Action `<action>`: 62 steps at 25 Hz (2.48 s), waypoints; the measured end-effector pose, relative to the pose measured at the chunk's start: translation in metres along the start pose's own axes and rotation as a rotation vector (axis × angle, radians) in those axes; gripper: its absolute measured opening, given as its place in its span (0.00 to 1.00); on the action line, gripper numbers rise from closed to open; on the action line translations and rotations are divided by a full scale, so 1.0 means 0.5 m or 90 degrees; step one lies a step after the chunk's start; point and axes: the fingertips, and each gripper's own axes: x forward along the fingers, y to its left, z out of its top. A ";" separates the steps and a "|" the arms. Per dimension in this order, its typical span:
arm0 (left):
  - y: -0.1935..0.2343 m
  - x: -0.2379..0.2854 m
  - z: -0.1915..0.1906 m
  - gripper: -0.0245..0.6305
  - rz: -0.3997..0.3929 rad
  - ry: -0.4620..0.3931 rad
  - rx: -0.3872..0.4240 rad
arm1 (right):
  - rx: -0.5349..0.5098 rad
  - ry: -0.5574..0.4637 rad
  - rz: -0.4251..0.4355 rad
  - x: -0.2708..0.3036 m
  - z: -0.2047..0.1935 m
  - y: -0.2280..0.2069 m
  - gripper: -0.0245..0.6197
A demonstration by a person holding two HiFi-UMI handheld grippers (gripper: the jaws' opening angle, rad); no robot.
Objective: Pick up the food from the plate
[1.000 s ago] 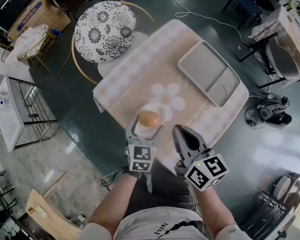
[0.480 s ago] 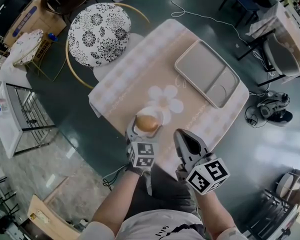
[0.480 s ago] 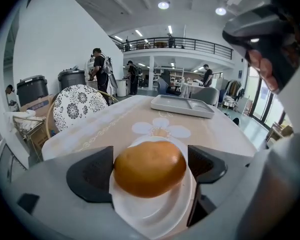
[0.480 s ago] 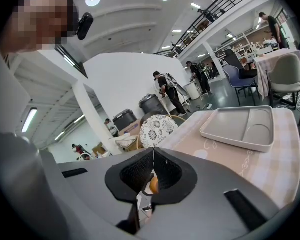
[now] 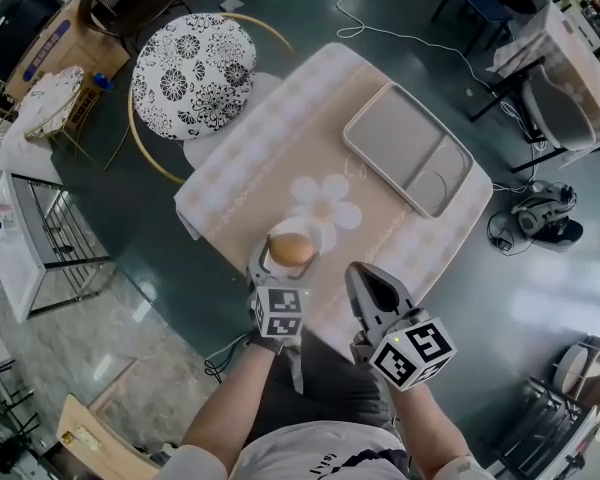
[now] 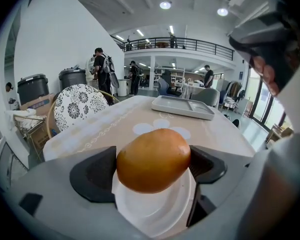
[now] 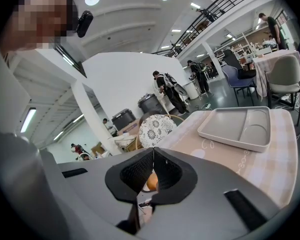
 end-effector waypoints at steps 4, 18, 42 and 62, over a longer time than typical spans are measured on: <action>-0.008 -0.029 0.028 0.71 -0.006 -0.011 0.000 | -0.006 0.001 0.004 -0.004 0.013 0.017 0.06; -0.047 -0.186 0.145 0.71 -0.041 -0.041 -0.004 | -0.029 0.002 0.011 -0.056 0.067 0.101 0.06; -0.089 -0.437 0.396 0.71 -0.076 -0.133 -0.017 | -0.086 -0.050 0.057 -0.128 0.221 0.209 0.06; -0.056 -0.602 0.556 0.71 -0.104 -0.212 -0.069 | -0.159 -0.096 0.081 -0.126 0.350 0.306 0.06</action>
